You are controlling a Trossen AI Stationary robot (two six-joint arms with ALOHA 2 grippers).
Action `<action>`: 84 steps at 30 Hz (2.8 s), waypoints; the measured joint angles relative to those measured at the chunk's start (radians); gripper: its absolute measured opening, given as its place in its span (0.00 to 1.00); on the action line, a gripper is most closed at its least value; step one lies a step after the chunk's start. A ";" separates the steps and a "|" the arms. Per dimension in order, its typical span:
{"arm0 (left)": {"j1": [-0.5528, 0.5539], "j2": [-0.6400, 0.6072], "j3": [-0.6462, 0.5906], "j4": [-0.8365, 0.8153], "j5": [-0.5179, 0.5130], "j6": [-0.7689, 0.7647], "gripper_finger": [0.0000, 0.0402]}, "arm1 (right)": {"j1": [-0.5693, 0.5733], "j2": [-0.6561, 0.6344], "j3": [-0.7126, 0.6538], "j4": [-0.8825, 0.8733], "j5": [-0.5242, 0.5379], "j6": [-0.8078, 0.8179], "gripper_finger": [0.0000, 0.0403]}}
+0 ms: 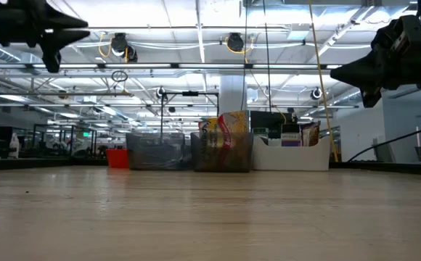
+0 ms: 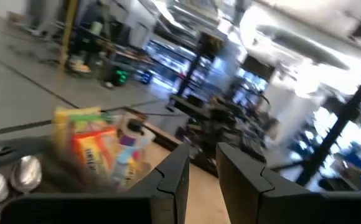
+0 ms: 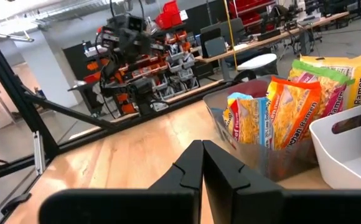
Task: Pick & Place Food Item
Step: Return to Home Position
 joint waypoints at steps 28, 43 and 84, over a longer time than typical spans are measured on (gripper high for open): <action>0.000 0.000 -0.182 0.118 -0.242 0.023 0.21 | 0.000 0.003 0.000 0.045 0.002 0.003 0.01; -0.003 0.011 -0.239 0.077 -0.194 -0.051 0.21 | 0.000 0.004 -0.001 0.046 0.002 0.003 0.01; -0.006 0.035 -0.239 0.069 -0.197 -0.007 0.21 | 0.000 0.004 -0.001 0.045 0.002 0.003 0.01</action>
